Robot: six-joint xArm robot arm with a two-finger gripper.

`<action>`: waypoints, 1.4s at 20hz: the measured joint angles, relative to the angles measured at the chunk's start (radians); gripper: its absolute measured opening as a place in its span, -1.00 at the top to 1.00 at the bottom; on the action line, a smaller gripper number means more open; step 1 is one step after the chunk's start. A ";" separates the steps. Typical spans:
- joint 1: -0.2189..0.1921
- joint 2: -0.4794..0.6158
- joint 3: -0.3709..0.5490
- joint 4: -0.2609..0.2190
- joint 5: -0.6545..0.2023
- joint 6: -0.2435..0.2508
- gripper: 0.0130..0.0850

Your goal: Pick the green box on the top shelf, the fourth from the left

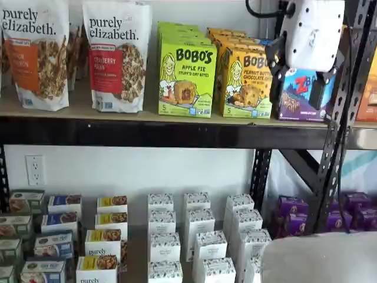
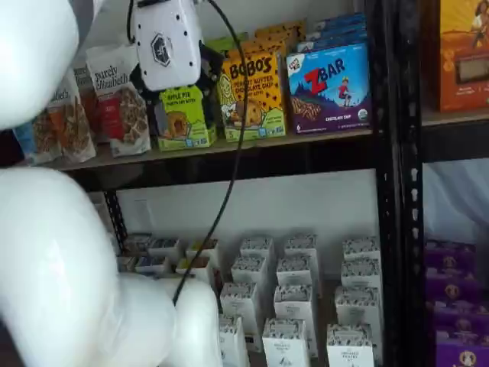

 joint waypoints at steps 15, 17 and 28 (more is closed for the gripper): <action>-0.065 -0.034 0.036 0.116 -0.074 -0.028 -1.00; -0.047 -0.030 0.036 0.108 -0.083 -0.013 -1.00; 0.019 0.025 0.020 0.109 -0.151 0.045 -1.00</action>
